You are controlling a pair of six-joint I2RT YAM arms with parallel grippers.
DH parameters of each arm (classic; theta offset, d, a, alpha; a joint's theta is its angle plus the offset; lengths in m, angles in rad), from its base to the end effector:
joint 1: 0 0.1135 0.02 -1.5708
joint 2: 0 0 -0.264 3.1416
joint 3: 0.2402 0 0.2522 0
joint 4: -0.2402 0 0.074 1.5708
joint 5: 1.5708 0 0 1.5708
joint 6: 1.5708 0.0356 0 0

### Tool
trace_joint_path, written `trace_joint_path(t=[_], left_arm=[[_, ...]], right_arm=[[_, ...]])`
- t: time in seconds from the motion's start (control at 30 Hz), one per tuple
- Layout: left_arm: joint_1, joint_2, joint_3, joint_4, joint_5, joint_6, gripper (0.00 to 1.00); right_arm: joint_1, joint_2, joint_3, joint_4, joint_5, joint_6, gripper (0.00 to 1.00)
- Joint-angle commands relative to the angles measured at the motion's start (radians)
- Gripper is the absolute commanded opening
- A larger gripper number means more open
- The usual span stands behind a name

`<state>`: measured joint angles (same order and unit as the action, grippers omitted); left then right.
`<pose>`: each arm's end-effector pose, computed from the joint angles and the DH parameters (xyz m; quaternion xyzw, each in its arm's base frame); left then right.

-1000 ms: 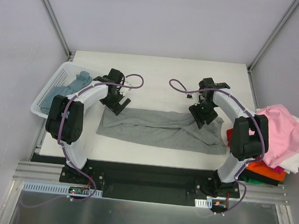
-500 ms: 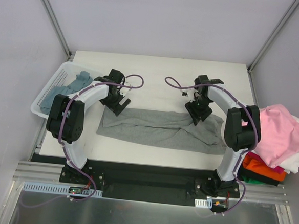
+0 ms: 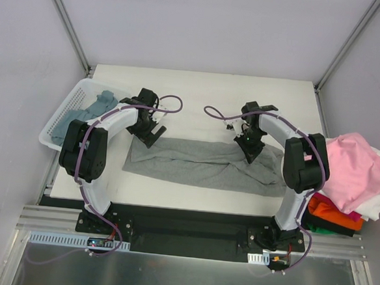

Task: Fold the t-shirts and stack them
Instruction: Fold the other side of the tshirt into a rectangle

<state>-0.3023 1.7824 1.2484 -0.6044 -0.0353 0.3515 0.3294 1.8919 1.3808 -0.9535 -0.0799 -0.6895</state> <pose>0.3467 -0.1068 0.1991 0.3100 0.9261 0.0225 0.2140 0.3378 0.1185 0.1876 -0.4885 0.8701 0.0297 0.0593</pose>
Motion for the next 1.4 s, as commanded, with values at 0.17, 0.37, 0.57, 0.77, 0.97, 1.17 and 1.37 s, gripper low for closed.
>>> trace_joint_path(t=[0.17,0.37,0.57,0.77,0.97,1.17,1.37], left_arm=[[-0.006,-0.001,-0.003,-0.001,-0.018,-0.008,0.99],[-0.006,0.009,0.003,-0.003,-0.017,-0.006,0.99],[-0.006,0.002,0.003,-0.003,-0.018,-0.005,0.99],[-0.006,0.002,0.003,-0.003,-0.017,-0.003,0.99],[-0.006,0.002,0.002,-0.003,-0.017,-0.002,0.99],[-0.006,0.003,0.0,-0.003,-0.015,-0.003,0.99],[-0.004,0.005,-0.003,-0.003,-0.011,-0.003,0.99]], right_arm=[[0.094,-0.165,-0.089,-0.099,-0.014,-0.015,0.01],[0.218,-0.249,-0.131,-0.154,-0.018,0.011,0.01],[0.29,-0.278,-0.178,-0.18,-0.014,0.033,0.01],[0.325,-0.275,-0.201,-0.18,-0.02,0.041,0.01],[0.358,-0.255,-0.204,-0.183,-0.04,0.039,0.14],[0.385,-0.232,-0.181,-0.183,-0.048,0.033,0.32],[0.384,-0.229,-0.164,-0.156,0.012,0.038,0.34]])
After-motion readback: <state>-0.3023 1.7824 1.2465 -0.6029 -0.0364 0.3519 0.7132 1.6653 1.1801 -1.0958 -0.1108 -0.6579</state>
